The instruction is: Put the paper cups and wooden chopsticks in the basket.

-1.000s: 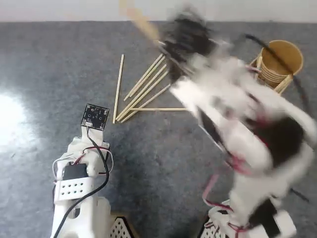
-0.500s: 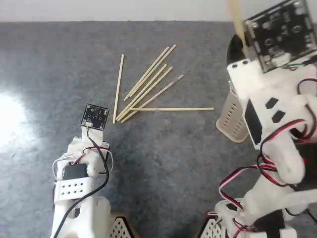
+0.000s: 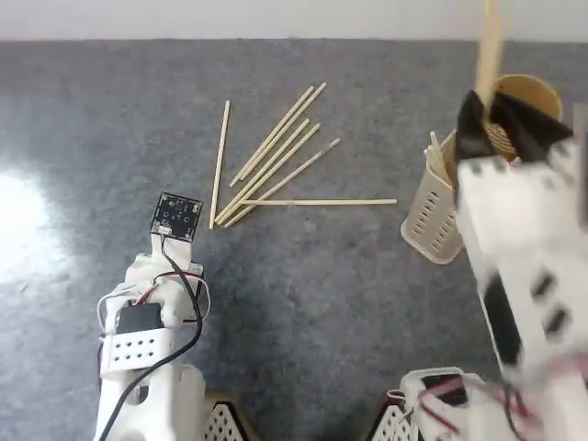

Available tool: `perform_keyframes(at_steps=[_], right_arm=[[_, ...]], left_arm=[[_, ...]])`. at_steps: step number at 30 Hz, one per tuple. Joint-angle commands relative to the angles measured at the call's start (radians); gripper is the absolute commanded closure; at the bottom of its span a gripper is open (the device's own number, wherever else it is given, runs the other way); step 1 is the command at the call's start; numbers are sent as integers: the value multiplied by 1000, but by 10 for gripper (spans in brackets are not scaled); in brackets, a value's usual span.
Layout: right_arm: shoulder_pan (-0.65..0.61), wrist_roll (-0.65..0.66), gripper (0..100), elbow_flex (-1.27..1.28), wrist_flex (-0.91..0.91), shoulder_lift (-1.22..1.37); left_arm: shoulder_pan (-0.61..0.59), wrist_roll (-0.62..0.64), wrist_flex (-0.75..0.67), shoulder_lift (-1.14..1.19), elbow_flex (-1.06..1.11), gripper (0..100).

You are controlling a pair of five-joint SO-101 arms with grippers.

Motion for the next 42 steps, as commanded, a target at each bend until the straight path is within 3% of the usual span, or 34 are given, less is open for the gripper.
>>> perform_keyframes(at_steps=[1, 4, 11, 24, 28, 42], right_arm=[[84, -35, 991, 40, 47, -45], [159, -74, 991, 160, 45, -114], [162, -72, 991, 514, -62, -392], [163, -26, 991, 1241, -392, -743], [163, 0, 991, 1462, -590, -800], [163, 91, 991, 1613, -1135, -641]], left_arm=[[-8, 6, -20, -18, -2, 942], [-8, 6, -18, -18, -2, 942], [-8, 6, -18, -18, -2, 942], [-8, 6, -18, -18, -2, 942], [-6, 6, -18, -18, -2, 942], [-3, 6, -20, -18, -2, 942]])
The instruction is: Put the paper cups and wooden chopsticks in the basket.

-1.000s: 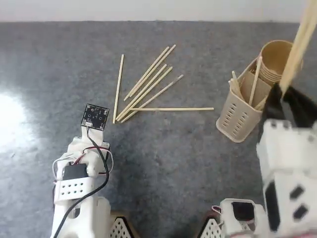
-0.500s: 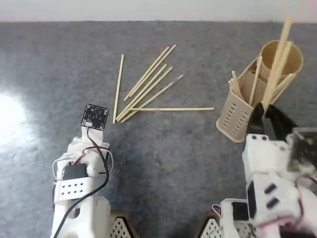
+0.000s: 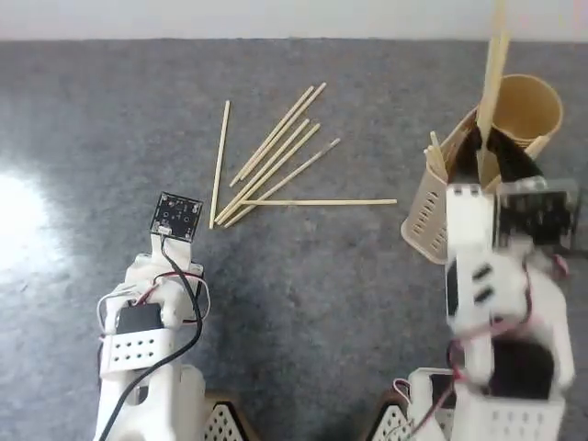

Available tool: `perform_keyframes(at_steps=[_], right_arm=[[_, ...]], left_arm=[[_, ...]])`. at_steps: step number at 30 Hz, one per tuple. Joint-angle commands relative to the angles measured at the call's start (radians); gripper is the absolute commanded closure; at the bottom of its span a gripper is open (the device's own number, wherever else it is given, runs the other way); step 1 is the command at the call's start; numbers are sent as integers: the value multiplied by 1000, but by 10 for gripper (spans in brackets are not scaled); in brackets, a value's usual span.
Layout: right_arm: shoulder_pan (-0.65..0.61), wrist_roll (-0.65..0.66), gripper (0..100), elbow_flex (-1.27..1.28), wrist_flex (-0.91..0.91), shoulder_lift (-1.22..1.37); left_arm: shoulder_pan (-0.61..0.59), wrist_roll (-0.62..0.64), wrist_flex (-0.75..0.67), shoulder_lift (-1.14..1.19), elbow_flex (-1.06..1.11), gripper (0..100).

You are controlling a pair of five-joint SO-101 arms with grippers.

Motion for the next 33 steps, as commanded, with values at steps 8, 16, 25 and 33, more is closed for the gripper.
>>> perform_keyframes(at_steps=[8, 16, 25, 33], right_arm=[[12, 11, 991, 69, -308, 196], [44, 9, 991, 115, -467, 275], [71, 6, 991, 272, -556, 335], [73, -14, 991, 433, -558, 289]], left_arm=[[-2, 6, -20, -18, -2, 942], [-2, 6, -20, -18, -2, 942], [-2, 6, -21, -18, -2, 942], [-2, 6, -21, -18, -2, 942]])
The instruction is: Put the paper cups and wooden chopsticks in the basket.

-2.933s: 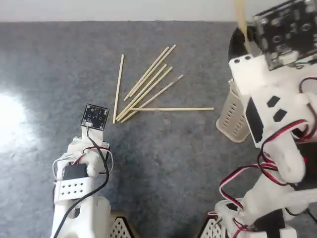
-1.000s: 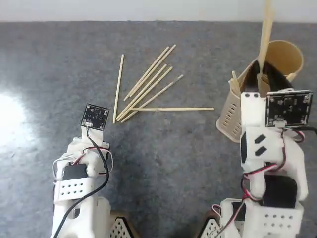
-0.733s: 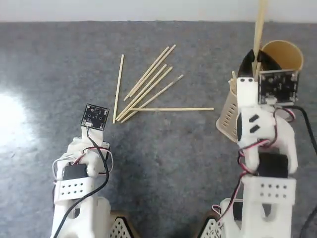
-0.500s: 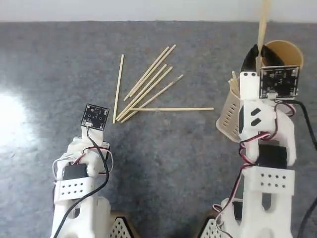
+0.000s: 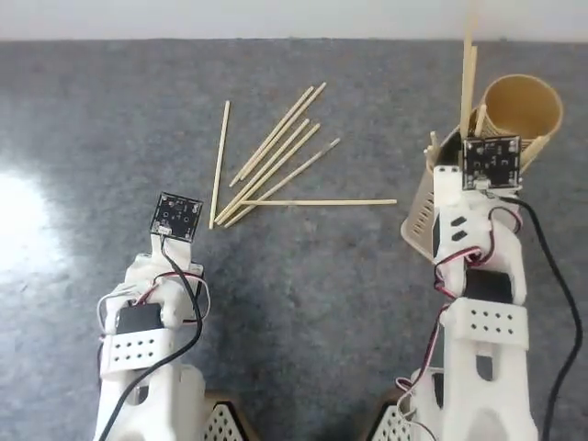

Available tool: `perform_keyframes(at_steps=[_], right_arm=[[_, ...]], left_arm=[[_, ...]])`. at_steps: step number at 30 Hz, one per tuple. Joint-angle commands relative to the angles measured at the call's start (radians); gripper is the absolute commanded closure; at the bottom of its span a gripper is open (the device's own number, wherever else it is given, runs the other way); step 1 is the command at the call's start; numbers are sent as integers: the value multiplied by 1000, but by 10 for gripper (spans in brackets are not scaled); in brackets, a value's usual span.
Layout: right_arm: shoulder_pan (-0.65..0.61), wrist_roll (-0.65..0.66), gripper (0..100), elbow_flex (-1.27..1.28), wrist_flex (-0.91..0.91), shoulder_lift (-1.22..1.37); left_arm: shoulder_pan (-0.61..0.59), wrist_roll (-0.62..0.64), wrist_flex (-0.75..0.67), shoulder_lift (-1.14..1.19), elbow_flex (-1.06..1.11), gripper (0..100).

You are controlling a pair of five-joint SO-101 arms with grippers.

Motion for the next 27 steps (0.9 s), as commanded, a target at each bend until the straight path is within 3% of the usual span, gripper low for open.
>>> perform_keyframes(at_steps=[1, 5, 10, 15, 23, 27], right_arm=[[16, -35, 991, 34, -22, -70], [16, -57, 956, 86, -12, -205], [16, -52, 767, 178, 28, -367], [16, -49, 818, 238, 30, -473], [24, -49, 818, 236, 42, -495], [59, -57, 819, 84, 265, -535]], left_arm=[[-2, 6, -21, -18, -2, 942], [-2, 6, -21, -18, -2, 942], [-2, 6, -21, -18, -2, 942], [-2, 6, -21, -18, -2, 942], [-3, 6, -21, -18, -2, 942], [-2, 6, -21, -18, -4, 941]])
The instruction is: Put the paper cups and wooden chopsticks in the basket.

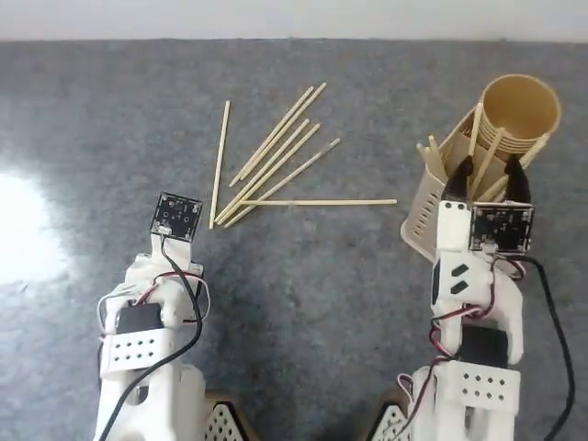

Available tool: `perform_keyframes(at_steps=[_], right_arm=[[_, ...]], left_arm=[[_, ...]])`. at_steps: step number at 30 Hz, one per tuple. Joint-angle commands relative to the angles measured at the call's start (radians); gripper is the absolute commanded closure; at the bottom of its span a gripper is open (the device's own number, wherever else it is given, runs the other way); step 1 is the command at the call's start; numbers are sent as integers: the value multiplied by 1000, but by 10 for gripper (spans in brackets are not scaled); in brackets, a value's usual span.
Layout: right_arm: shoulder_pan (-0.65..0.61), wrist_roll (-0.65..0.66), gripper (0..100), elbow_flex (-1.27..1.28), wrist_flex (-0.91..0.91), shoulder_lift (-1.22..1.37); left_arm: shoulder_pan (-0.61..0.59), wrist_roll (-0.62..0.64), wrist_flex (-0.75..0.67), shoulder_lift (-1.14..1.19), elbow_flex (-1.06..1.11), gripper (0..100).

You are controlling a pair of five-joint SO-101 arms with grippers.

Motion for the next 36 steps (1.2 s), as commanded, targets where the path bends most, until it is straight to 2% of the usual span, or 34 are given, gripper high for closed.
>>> perform_keyframes(at_steps=[1, 5, 9, 18, 21, 26, 31, 36], right_arm=[[25, -12, 820, -192, 231, -58], [16, -6, 819, -331, 527, -108], [19, -5, 820, -347, 727, -166], [13, -12, 820, -226, 1013, -469], [19, -8, 819, -170, 998, -446], [16, -14, 818, 55, 832, -456], [21, -129, 821, 222, 768, -458], [18, -112, 821, 282, 727, -458]], left_arm=[[-2, 6, -23, -18, -4, 941], [17, 6, -23, -18, -2, 938], [38, 11, -23, -18, -2, 938], [44, 8, -15, -18, -4, 938], [69, 6, -21, -18, -10, 938], [124, 2, -15, -18, -53, 938], [137, -224, 48, -18, -223, 938], [281, -390, 153, -6, -441, 884]])
